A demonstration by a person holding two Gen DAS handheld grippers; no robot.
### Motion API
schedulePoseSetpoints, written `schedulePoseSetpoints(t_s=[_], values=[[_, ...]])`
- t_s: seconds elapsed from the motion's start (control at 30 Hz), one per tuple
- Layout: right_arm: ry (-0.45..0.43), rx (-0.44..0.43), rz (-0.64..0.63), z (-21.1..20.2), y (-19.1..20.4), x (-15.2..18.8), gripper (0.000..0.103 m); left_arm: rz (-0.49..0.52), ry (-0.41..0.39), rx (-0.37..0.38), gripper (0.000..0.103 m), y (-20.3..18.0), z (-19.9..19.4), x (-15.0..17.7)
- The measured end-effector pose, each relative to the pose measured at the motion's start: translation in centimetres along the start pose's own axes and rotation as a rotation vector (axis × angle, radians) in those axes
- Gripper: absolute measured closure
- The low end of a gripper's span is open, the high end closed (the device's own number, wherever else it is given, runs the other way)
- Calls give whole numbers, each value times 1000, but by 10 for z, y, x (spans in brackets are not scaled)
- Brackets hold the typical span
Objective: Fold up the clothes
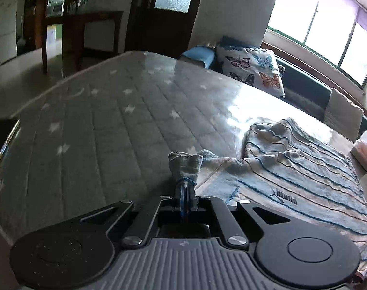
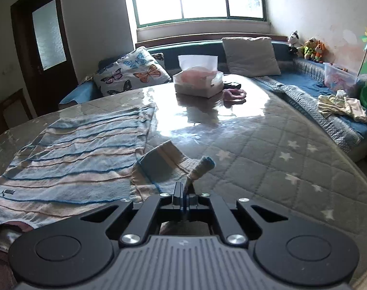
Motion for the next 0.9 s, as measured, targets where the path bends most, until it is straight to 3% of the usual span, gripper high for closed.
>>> schedulePoseSetpoints(t_s=[0.1,0.27,0.4,0.47,0.5,0.53,0.6,0.67,0.9], values=[[-8,19,2,-13,-9,5,101,0,25,-6,101,4,-9,13],[84,35,20,-10,-22,36,100,13,92,-29,99,12,-5,32],[79,49,-12,-10,-24,26,90,47,80,-75,93,18,-11,25],[75,56,-29,-10,-25,20,89,51,62,-93,79,23,-13,15],[73,60,-38,-10,-25,17,89,55,50,-103,65,24,-13,11],[71,63,-46,-10,-26,15,88,62,40,-108,60,23,-13,6],[68,70,-63,-10,-27,9,87,85,30,-101,60,16,-10,-1],[64,77,-79,-10,-28,3,77,113,25,-76,59,3,-3,-10],[61,-32,-146,19,21,-28,70,223,-6,25,60,-65,34,-49]])
Point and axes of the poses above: each gripper's, at about its wrist camera, not at the fingertips, and z roughly the way its jaws point, y to its left, x to its underside, the point moved 10 cm from there along z, roughly the way its jaws point, and after that the axes turned 5 degrees about x, right-handed, at the moved point
